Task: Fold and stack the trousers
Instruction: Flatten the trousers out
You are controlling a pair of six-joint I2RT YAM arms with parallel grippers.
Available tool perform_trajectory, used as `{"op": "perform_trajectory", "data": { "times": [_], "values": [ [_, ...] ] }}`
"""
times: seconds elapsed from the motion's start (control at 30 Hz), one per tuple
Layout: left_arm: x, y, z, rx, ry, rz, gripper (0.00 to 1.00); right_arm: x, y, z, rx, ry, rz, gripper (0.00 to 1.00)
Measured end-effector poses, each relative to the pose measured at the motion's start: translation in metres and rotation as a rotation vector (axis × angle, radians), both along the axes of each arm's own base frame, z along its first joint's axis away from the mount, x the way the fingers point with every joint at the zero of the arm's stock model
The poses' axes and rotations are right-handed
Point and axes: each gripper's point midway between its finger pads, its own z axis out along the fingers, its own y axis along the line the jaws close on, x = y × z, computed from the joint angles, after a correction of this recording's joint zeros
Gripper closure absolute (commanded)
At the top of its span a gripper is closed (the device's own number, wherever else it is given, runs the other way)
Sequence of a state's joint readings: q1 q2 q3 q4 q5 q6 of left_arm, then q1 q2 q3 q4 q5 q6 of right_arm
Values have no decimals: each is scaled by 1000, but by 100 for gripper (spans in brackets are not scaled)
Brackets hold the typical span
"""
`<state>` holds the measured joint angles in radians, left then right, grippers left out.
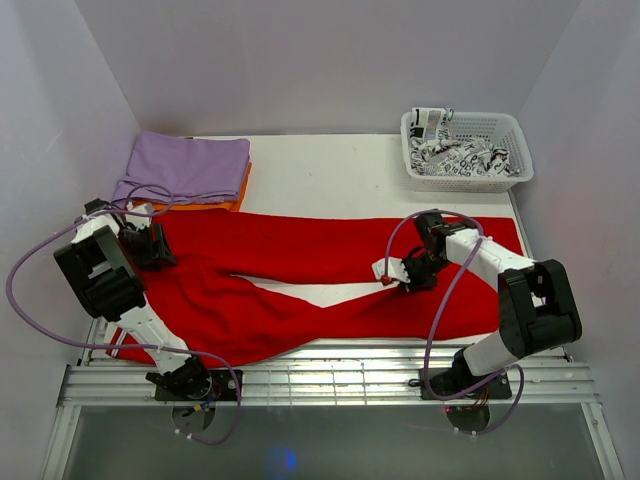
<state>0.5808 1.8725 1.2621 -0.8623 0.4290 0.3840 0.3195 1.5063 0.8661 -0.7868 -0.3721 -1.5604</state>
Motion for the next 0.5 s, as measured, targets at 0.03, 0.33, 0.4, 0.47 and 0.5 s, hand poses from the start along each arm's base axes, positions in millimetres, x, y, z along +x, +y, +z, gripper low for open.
{"op": "perform_trajectory", "data": {
  "times": [0.03, 0.33, 0.4, 0.47, 0.5],
  "values": [
    [0, 1, 0, 2, -1, 1, 33, 0, -2, 0, -3, -1, -5, 66],
    [0, 1, -1, 4, -1, 6, 33, 3, -27, -12, -23, 25, -62, 71],
    [0, 1, -1, 3, -1, 7, 33, 4, -29, -13, -16, 33, -70, 69],
    [0, 1, -1, 4, -1, 8, 33, 4, -29, -13, -4, 40, -79, 69],
    [0, 1, -1, 4, -1, 8, 33, 5, -30, -13, 3, 45, -85, 68]
  ]
}}
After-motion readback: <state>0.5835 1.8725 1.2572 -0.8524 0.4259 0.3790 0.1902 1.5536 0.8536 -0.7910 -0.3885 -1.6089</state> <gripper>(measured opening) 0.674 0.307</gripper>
